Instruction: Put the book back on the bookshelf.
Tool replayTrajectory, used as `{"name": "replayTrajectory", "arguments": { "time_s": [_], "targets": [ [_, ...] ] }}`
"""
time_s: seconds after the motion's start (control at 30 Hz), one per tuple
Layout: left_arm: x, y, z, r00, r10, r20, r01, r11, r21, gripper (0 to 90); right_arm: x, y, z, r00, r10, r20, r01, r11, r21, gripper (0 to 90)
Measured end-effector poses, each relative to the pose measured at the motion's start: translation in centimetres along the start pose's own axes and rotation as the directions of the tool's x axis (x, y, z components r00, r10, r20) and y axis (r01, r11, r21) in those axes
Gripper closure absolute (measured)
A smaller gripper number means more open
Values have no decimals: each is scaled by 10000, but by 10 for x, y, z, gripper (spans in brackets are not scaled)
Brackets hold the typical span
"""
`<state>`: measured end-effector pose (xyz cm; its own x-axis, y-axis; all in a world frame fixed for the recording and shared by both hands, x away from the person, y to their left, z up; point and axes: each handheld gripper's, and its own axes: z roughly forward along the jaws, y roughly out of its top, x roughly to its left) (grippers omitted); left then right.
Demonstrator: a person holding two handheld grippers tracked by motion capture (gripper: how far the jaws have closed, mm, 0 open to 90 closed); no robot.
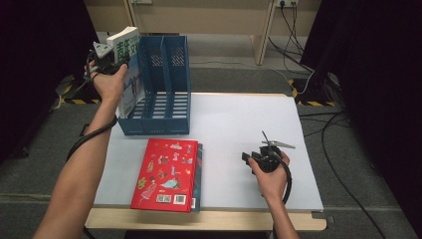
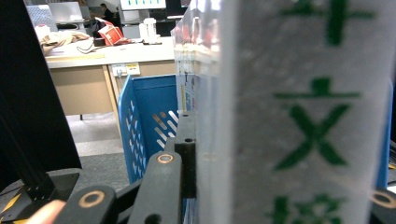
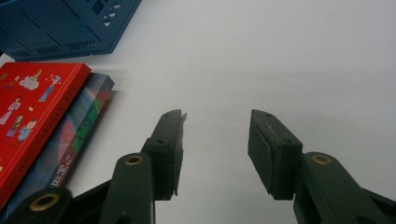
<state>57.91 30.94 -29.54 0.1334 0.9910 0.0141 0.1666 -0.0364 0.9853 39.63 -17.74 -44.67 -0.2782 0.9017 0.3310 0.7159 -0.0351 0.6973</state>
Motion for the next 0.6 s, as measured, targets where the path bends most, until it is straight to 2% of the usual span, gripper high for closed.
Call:
{"name": "replayTrajectory", "arguments": {
  "time_s": [0.27,0.43,0.6],
  "targets": [
    [2,-4,6,10000,67,23,-67,10000,-20,735,0,0,1,9999,97,-25,-97,9999,84,556],
    [3,-8,11,10000,63,4,-63,10000,-57,735,0,0,2,10000,-73,39,73,10000,50,556],
    [3,-14,16,10000,50,35,-49,10000,-62,735,0,-1,3,10000,64,-24,-63,9999,114,556]
  ]
}}
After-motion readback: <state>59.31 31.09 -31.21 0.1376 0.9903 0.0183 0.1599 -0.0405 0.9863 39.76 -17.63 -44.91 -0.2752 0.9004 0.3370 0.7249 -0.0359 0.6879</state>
